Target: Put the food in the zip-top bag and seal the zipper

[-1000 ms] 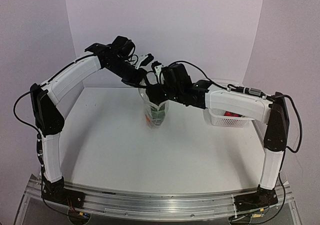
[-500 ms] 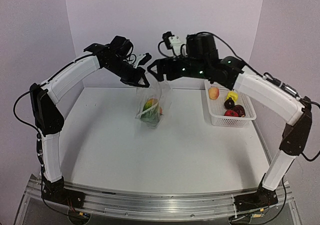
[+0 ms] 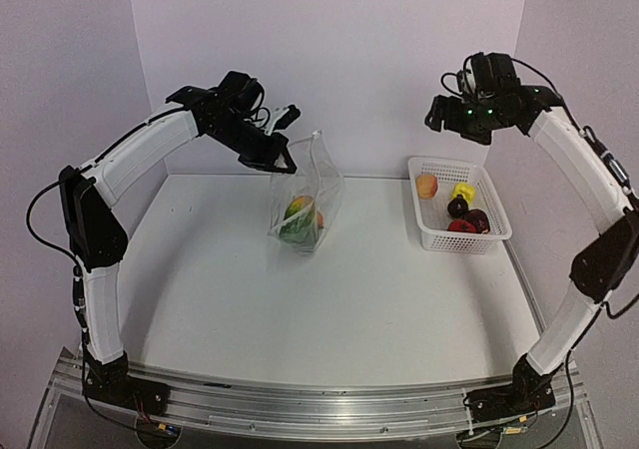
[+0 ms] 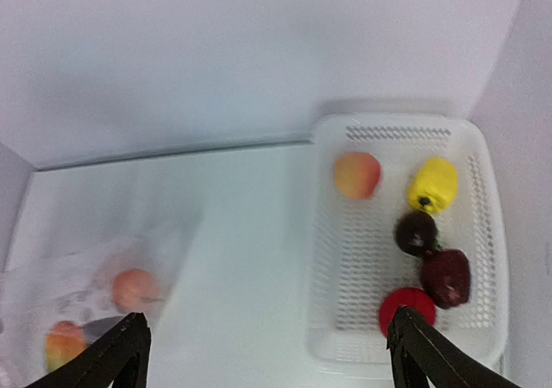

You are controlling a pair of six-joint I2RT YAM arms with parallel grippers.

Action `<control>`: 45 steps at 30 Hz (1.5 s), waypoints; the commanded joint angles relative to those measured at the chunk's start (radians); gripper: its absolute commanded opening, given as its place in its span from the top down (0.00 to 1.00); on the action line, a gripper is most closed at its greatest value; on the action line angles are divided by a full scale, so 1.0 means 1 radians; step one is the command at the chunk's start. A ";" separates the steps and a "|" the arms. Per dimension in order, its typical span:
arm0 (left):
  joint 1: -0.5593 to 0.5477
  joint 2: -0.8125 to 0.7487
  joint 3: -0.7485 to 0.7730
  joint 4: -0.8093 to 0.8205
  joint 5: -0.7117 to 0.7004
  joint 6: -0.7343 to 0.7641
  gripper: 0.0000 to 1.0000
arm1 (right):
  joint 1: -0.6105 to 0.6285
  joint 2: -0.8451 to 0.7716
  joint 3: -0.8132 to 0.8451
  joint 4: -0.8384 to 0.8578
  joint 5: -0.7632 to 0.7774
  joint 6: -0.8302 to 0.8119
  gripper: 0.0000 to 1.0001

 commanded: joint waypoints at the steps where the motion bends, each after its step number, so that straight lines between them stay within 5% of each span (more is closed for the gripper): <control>1: 0.003 -0.062 -0.010 0.026 -0.008 -0.001 1.00 | -0.131 0.205 0.078 -0.244 0.055 -0.057 0.06; 17: 0.002 -0.046 -0.009 0.022 -0.046 0.027 1.00 | -0.333 0.766 0.424 -0.253 -0.135 -0.135 0.16; 39: -0.001 -0.019 0.000 0.022 -0.030 0.035 1.00 | -0.335 0.922 0.508 -0.124 -0.036 -0.273 0.29; 45: -0.002 -0.022 -0.003 0.021 -0.033 0.035 1.00 | -0.333 0.900 0.501 -0.104 -0.056 -0.280 0.50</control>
